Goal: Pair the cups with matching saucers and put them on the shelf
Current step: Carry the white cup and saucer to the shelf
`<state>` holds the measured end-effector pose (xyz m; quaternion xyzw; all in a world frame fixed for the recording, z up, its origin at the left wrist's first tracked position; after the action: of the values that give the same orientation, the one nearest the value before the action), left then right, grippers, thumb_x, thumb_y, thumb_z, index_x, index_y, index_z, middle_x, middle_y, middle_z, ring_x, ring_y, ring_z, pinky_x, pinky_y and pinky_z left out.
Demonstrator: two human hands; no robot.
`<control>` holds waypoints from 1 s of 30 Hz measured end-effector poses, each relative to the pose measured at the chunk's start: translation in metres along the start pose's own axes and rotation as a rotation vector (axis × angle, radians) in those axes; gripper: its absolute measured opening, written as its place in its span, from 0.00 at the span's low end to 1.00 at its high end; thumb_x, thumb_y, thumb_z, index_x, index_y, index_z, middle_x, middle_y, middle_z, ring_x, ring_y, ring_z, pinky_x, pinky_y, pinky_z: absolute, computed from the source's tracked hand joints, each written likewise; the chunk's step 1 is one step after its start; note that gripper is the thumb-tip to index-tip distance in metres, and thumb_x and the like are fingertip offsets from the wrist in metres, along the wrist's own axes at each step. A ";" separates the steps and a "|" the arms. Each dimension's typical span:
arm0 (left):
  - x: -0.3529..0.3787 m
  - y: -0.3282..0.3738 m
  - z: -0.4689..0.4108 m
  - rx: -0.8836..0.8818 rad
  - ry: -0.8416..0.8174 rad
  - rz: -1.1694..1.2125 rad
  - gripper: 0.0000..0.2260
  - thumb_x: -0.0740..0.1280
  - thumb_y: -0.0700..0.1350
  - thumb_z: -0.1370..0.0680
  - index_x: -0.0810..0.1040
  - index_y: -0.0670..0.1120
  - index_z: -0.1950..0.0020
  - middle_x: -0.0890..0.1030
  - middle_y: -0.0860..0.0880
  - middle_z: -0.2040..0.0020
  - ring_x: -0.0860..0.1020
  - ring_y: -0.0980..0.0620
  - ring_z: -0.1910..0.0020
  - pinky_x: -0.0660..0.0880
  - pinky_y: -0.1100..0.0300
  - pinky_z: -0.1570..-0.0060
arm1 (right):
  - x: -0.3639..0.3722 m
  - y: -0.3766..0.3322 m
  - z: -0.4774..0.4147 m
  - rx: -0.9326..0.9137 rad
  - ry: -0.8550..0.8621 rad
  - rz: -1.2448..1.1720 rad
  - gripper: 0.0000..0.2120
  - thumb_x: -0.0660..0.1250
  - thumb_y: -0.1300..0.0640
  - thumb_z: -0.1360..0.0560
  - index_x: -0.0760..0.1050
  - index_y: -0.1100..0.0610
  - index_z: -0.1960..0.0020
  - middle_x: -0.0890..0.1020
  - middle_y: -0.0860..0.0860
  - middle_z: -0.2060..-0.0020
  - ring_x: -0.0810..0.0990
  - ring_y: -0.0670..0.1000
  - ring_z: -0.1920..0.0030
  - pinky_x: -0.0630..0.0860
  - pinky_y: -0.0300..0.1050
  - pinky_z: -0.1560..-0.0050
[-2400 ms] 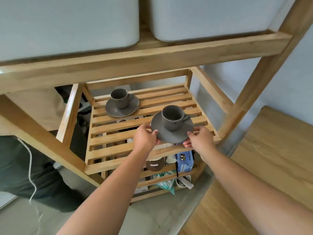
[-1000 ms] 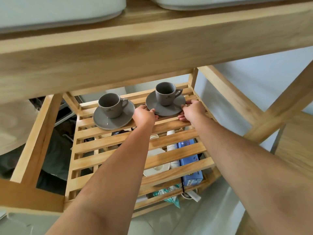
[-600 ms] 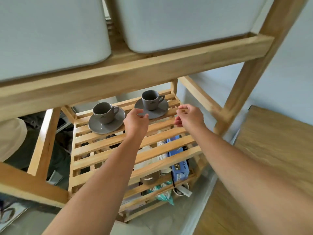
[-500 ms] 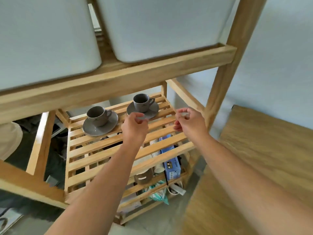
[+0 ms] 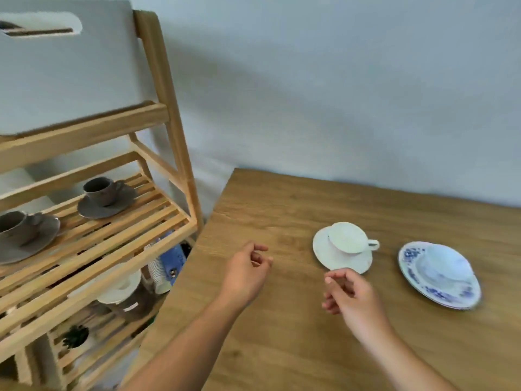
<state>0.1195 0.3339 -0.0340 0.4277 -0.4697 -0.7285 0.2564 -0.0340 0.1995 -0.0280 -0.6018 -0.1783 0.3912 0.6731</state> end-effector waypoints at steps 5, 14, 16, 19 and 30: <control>0.075 0.015 -0.008 -0.059 -0.150 -0.056 0.14 0.68 0.45 0.24 0.73 0.46 0.40 0.77 0.49 0.61 0.78 0.49 0.59 0.73 0.58 0.61 | -0.069 0.030 -0.018 0.076 0.205 0.056 0.04 0.63 0.61 0.23 0.76 0.58 0.56 0.80 0.58 0.65 0.80 0.53 0.70 0.78 0.47 0.67; 0.123 0.028 -0.045 -0.197 -0.138 0.026 0.15 0.64 0.41 0.21 0.70 0.43 0.35 0.80 0.46 0.64 0.80 0.51 0.70 0.80 0.60 0.69 | -0.089 0.041 -0.080 0.197 0.230 -0.014 0.11 0.60 0.60 0.22 0.72 0.60 0.41 0.81 0.57 0.64 0.81 0.53 0.71 0.80 0.45 0.69; 0.128 0.028 -0.049 -0.177 -0.128 0.024 0.14 0.64 0.40 0.21 0.72 0.44 0.36 0.81 0.44 0.64 0.80 0.50 0.70 0.79 0.62 0.72 | -0.087 0.038 -0.089 0.191 0.212 -0.007 0.11 0.59 0.60 0.22 0.72 0.60 0.41 0.81 0.56 0.67 0.81 0.53 0.72 0.80 0.44 0.71; 0.132 0.026 -0.052 -0.142 -0.108 0.012 0.14 0.63 0.39 0.21 0.73 0.43 0.36 0.81 0.41 0.58 0.80 0.49 0.70 0.80 0.60 0.71 | -0.083 0.035 -0.098 0.183 0.184 0.031 0.11 0.59 0.61 0.22 0.72 0.60 0.41 0.81 0.55 0.68 0.81 0.53 0.72 0.81 0.47 0.68; 0.090 0.024 -0.047 -0.126 -0.014 0.172 0.13 0.62 0.37 0.21 0.73 0.42 0.37 0.79 0.44 0.56 0.79 0.50 0.69 0.80 0.61 0.70 | -0.057 0.011 -0.103 0.108 0.088 0.036 0.05 0.60 0.60 0.22 0.70 0.56 0.47 0.82 0.56 0.69 0.82 0.56 0.71 0.82 0.54 0.63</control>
<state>0.1142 0.2315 -0.0561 0.3635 -0.4598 -0.7349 0.3411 0.0006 0.0879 -0.0472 -0.5843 -0.1163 0.3853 0.7048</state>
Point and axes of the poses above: each hand's wrist, its own z-axis away from the middle knuckle, its own x-axis out of the palm, y = z × x, the point moved 2 cm from there along -z, towards the middle knuckle
